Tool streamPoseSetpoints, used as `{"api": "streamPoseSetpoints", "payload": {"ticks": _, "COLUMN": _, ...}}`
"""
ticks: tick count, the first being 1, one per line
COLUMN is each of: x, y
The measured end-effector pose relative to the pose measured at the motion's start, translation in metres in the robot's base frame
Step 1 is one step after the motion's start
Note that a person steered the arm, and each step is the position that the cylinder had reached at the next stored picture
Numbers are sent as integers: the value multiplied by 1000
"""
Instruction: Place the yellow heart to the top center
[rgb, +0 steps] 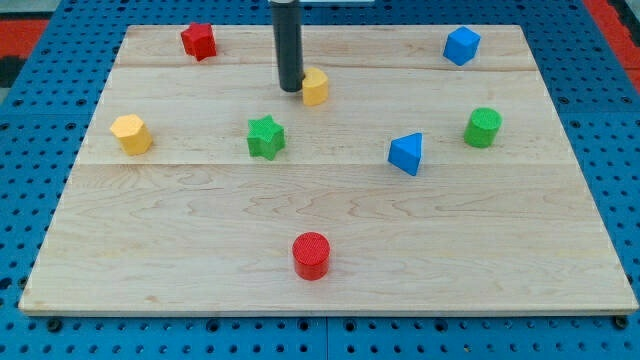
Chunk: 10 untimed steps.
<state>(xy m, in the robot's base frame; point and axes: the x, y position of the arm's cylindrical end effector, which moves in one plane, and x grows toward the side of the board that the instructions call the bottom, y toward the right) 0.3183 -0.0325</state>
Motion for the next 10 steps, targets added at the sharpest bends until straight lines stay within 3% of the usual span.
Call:
{"api": "streamPoseSetpoints", "payload": {"ticks": 1, "x": 17, "y": 5}}
{"api": "streamPoseSetpoints", "payload": {"ticks": 4, "x": 3, "y": 110}}
{"api": "streamPoseSetpoints", "payload": {"ticks": 5, "x": -34, "y": 89}}
{"api": "streamPoseSetpoints", "payload": {"ticks": 7, "x": -1, "y": 40}}
{"api": "streamPoseSetpoints", "payload": {"ticks": 8, "x": -4, "y": 6}}
{"api": "streamPoseSetpoints", "payload": {"ticks": 10, "x": -18, "y": -4}}
